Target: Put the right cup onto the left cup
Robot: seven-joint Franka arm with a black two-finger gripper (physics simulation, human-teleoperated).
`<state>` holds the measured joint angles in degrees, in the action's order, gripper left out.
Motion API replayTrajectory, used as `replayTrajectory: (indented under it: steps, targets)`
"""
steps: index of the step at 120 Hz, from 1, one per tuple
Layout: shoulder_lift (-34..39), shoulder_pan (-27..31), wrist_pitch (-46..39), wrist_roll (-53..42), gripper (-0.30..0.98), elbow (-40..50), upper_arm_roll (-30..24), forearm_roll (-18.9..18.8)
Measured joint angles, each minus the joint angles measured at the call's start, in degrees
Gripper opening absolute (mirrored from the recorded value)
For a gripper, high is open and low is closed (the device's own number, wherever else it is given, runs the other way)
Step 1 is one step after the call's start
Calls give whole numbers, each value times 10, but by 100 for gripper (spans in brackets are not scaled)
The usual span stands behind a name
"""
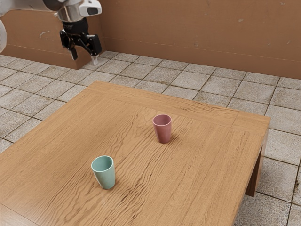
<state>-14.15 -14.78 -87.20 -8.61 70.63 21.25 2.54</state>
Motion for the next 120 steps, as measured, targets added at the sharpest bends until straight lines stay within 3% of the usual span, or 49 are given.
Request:
replayTrajectory:
  steps: [23, 43, 60, 74, 93, 120]
  targets:
    - [-16, -6, -12, -11, 67, 14, -26, -6]
    - [-169, 46, -38, -15, 67, -104, -74, -5]
    - [-302, 55, -51, -15, 67, -240, -92, 6]
    - [-369, 56, -58, -15, 67, -305, -93, 28]
    - [-415, 55, -67, -13, 67, -332, -95, 55]
    - [-414, 47, -69, -11, 67, -325, -124, 91]
